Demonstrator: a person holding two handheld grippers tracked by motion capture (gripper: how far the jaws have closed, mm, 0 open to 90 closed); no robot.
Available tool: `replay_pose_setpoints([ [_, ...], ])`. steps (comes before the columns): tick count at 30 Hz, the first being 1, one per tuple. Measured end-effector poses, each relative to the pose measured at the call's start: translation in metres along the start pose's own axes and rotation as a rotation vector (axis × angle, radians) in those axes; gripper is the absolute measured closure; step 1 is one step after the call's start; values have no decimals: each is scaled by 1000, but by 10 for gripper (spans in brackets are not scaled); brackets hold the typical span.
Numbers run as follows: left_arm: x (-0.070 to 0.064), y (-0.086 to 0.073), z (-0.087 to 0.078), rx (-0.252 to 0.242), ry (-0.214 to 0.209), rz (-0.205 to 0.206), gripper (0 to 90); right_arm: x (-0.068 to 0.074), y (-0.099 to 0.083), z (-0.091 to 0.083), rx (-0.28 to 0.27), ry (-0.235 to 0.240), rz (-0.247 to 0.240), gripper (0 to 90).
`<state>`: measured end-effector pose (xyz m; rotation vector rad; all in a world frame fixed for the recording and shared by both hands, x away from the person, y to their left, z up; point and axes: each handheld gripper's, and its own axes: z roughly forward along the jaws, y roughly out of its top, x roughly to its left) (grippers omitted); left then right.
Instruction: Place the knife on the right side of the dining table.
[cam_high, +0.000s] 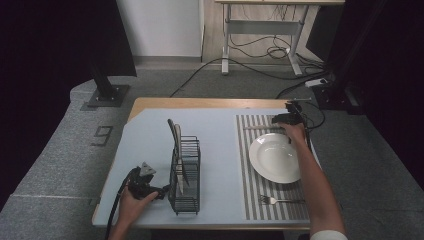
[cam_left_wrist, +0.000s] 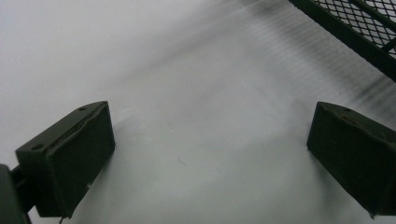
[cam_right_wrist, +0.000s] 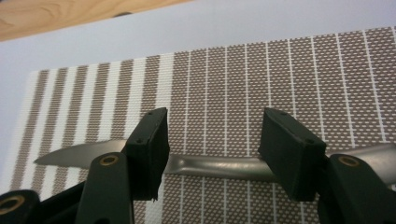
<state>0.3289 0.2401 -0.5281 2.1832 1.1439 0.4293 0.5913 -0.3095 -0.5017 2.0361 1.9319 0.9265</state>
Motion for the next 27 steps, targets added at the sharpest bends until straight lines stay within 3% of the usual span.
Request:
replay_pose_setpoints([
  [7, 0, 0, 0, -2, 1, 1, 2, 5, -10, -19, -56, 39, -12, 408],
  [15, 0, 0, 0, -1, 0, 1, 2, 22, -25, -46, -138, 84, -48, 410],
  [19, 0, 0, 0, -1, 1, 1, 2, 31, -36, -54, -158, 97, -85, 409],
  [27, 0, 0, 0, -2, 1, 1, 2, 48, -57, -69, -186, 164, -108, 409],
])
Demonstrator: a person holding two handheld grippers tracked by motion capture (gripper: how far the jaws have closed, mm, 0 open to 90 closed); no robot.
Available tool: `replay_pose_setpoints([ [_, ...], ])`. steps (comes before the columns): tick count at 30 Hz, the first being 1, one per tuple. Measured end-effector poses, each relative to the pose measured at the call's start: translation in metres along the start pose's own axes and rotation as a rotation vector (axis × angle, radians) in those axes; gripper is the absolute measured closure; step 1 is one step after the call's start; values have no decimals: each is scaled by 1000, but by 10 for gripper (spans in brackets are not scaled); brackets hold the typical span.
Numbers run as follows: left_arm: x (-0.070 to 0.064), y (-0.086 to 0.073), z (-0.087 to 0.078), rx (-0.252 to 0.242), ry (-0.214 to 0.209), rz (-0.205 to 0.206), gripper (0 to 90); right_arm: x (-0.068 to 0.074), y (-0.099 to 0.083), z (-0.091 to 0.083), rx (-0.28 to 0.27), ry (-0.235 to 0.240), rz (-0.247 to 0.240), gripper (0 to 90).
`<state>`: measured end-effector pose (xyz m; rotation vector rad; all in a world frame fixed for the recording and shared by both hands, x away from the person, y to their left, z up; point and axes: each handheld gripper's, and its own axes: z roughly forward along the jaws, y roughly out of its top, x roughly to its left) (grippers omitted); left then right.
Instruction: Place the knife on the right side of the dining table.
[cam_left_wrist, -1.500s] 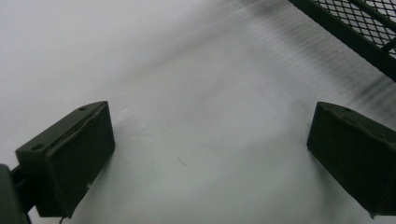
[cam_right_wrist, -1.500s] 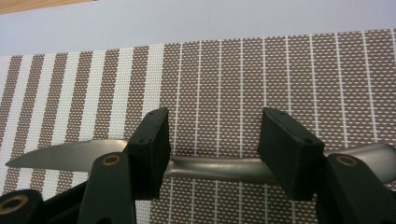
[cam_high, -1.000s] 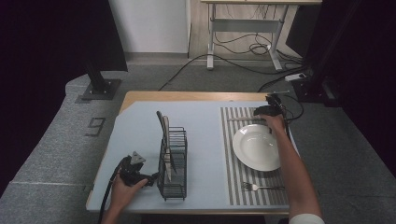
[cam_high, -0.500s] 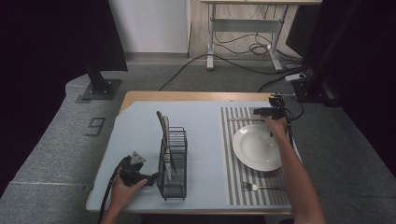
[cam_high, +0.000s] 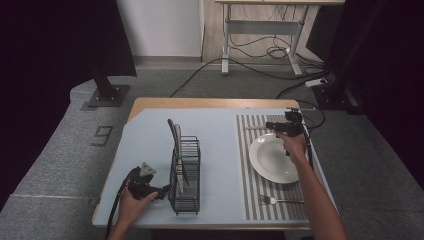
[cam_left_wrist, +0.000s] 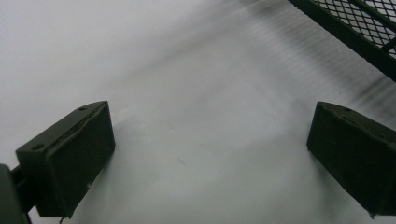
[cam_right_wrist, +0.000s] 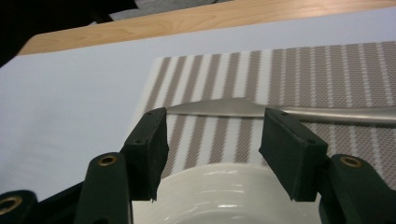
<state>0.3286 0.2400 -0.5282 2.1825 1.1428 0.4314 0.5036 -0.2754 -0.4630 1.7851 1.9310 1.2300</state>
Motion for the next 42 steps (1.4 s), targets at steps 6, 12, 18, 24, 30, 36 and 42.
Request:
replay_pose_setpoints([
  [6, 0, 0, 0, 0, -1, 0, 2, 18, -18, -10, -19, 59, -39, 409],
  [12, 0, 0, 0, 1, -1, -1, 2, 46, -45, -26, -52, 116, -108, 409],
  [18, 0, 0, 0, 1, 0, -2, 2, 77, -76, -37, -55, 158, -194, 405],
  [24, 0, 0, 0, 0, 0, -1, 2, 103, -104, -36, -27, 188, -276, 402],
  [30, 0, 0, 0, 0, 0, -1, 2, 118, -120, -31, 5, 211, -317, 401],
  [36, 0, 0, 0, 0, 0, -1, 2, 119, -122, -29, -2, 213, -322, 401],
  [42, 0, 0, 0, 0, 1, 0, 2, 119, -125, -28, 1, 210, -331, 400],
])
